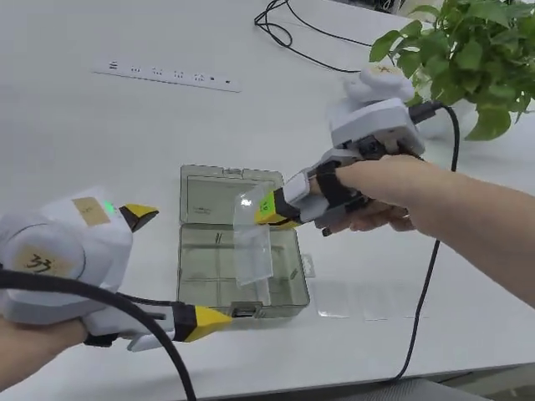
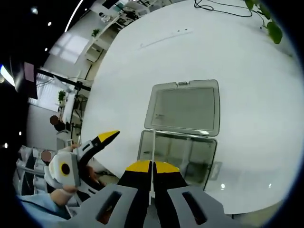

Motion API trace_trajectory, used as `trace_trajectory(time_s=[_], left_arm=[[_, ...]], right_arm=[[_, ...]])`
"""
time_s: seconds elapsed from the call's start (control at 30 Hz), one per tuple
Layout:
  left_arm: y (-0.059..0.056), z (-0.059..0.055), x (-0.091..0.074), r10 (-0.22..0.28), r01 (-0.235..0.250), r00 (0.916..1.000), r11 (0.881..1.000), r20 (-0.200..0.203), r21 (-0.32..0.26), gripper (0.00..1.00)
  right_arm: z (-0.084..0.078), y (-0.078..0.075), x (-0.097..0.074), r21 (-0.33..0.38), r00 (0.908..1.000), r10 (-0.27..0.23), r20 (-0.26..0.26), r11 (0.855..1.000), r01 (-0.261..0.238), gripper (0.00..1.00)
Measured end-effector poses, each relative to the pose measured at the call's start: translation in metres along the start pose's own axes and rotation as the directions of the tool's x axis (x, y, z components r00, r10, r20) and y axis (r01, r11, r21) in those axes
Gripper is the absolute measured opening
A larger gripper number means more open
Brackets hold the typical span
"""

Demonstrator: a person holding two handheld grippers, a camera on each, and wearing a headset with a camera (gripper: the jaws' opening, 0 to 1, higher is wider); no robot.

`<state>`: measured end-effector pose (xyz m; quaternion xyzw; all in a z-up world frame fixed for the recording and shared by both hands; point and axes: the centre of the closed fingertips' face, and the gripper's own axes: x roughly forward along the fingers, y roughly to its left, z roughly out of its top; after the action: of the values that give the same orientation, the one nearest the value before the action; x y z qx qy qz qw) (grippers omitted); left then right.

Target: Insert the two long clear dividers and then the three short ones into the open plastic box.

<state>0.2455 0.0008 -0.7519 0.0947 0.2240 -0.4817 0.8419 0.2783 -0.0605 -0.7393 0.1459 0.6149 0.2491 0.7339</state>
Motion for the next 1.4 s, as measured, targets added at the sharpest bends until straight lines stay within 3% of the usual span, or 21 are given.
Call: trace_trajectory(time_s=[0.07,0.17,0.23,0.4,0.57,0.67,1.0,1.4], left_arm=[[0.0,0.0,-0.001,-0.001,0.001,1.0,1.0,0.002,0.001,0.96],[0.0,-0.002,-0.001,-0.002,0.002,1.0,1.0,0.005,-0.005,0.95],[-0.001,-0.002,-0.001,-0.005,0.005,0.9999,1.0,0.011,-0.01,0.95],[-0.007,-0.004,0.0,-0.017,0.017,0.9998,1.0,0.013,-0.014,0.94],[-0.008,-0.004,0.0,-0.016,0.017,0.9997,1.0,0.018,-0.019,0.93],[-0.007,-0.004,0.0,-0.015,0.015,0.9997,1.0,0.02,-0.026,0.92],[-0.004,-0.004,0.002,-0.018,0.019,0.9995,0.999,0.025,-0.039,0.91],[-0.006,-0.003,0.003,-0.024,0.026,0.9991,0.999,0.034,-0.043,0.9]], right_arm=[[-0.004,0.002,0.005,0.008,0.9995,-0.008,-0.031,1.0,0.008,0.02],[0.003,-0.004,0.011,0.039,0.9981,-0.023,-0.057,0.999,0.025,0.02],[0.002,0.001,0.012,0.059,0.9973,-0.024,-0.069,0.998,0.028,0.02],[0.006,0.001,0.021,0.06,0.992,-0.06,-0.111,0.996,0.067,0.02],[-0.006,0.003,0.031,0.082,0.986,-0.079,-0.147,0.992,0.092,0.02],[-0.011,0.008,0.034,0.075,0.9847,-0.09,-0.149,0.992,0.102,0.02],[-0.005,-0.005,0.04,0.092,0.9782,-0.122,-0.168,0.986,0.139,0.02],[-0.004,-0.015,0.044,0.144,0.9798,-0.131,-0.151,0.978,0.153,0.02]])
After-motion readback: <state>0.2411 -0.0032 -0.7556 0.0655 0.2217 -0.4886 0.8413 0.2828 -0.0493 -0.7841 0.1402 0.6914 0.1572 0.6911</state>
